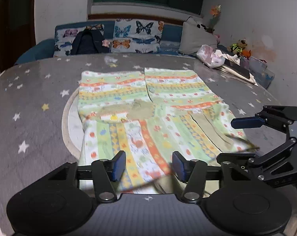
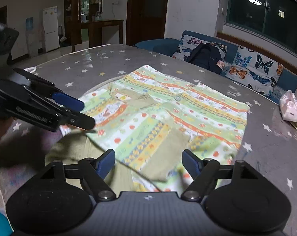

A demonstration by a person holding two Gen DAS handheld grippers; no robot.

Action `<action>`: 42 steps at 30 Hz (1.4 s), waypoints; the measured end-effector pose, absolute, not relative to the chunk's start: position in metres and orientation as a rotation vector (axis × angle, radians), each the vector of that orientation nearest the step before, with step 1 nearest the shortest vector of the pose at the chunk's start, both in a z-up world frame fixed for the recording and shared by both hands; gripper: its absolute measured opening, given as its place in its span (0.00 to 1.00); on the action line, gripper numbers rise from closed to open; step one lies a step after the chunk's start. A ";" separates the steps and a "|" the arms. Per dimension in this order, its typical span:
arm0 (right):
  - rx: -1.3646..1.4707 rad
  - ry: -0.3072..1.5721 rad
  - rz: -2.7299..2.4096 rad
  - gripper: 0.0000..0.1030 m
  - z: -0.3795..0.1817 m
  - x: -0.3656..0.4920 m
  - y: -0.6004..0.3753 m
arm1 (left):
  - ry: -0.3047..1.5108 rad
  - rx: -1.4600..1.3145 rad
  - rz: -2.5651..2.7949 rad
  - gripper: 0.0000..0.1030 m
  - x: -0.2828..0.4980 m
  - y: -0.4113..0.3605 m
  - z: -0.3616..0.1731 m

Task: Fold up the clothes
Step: 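Grasp the khaki garment hem with the left gripper and lift it toward the collar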

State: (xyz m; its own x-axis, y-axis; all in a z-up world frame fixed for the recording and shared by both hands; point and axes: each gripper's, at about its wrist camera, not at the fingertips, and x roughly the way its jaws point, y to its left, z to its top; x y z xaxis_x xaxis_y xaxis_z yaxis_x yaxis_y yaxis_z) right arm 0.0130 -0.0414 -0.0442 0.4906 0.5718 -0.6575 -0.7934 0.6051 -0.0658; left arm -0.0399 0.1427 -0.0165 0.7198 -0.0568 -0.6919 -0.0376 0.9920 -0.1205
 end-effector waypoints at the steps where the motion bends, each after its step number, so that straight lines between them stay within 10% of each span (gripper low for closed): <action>1: -0.393 0.637 0.850 0.79 -0.045 0.012 -0.044 | 0.783 -0.134 -0.005 0.59 -0.042 0.141 -0.016; 15: -0.440 0.612 0.780 0.88 -0.042 -0.006 -0.084 | 0.872 -0.218 -0.015 0.64 -0.067 0.126 -0.014; 23: -0.498 0.598 0.791 0.88 -0.048 -0.022 -0.091 | 0.930 -0.298 -0.062 0.17 -0.064 0.124 -0.024; 34: -0.651 0.498 0.857 0.88 -0.063 -0.040 -0.067 | 0.848 -0.312 -0.117 0.10 -0.042 0.130 0.013; 42: -0.578 0.491 0.930 0.59 -0.060 -0.025 -0.038 | 0.837 -0.312 -0.162 0.11 -0.023 0.136 0.021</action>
